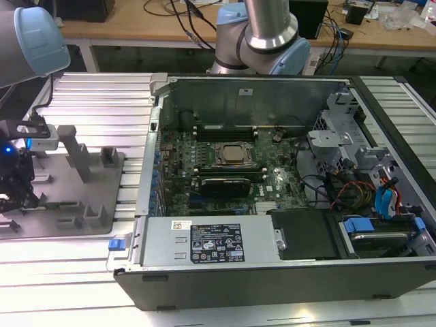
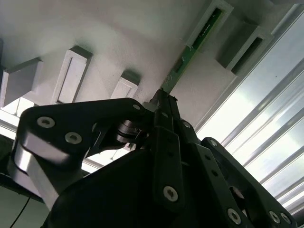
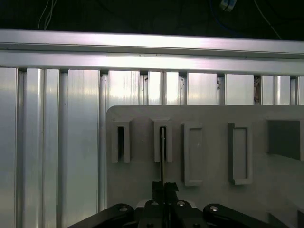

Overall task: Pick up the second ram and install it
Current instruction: 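Pick up the second ram and move it above second insertion slot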

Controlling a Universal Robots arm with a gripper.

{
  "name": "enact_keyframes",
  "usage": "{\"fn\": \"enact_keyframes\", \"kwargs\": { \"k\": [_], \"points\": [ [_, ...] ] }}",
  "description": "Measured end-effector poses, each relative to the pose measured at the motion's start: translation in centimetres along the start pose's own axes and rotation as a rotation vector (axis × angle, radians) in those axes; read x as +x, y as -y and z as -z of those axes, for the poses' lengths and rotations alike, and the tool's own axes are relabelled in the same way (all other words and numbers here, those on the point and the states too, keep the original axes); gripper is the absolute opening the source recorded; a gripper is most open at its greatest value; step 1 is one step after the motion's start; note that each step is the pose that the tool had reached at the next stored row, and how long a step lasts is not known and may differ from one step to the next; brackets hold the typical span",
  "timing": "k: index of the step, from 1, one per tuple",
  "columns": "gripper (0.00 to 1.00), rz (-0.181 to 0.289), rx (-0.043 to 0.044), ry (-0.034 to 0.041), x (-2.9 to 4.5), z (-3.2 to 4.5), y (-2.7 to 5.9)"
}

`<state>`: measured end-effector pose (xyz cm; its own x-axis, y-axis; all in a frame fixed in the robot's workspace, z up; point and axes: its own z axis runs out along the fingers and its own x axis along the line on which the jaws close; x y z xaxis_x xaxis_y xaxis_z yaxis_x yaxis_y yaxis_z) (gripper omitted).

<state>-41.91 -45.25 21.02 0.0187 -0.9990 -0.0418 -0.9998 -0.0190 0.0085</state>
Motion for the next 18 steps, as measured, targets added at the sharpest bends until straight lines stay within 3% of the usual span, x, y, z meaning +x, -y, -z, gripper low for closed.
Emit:
{"fn": "enact_keyframes", "kwargs": {
  "k": [1, 8, 13, 18],
  "points": [
    [0.09, 0.000, 0.0000, 0.0000, 0.00, 0.00, 0.00],
    [0.09, 0.000, 0.0001, 0.0000, 0.01, 0.01, 0.00],
    [0.09, 0.000, 0.0000, 0.0000, -0.04, 1.14, -0.01],
    [0.09, 0.000, 0.0001, -0.0002, -0.15, 3.16, -0.02]
  ]
}}
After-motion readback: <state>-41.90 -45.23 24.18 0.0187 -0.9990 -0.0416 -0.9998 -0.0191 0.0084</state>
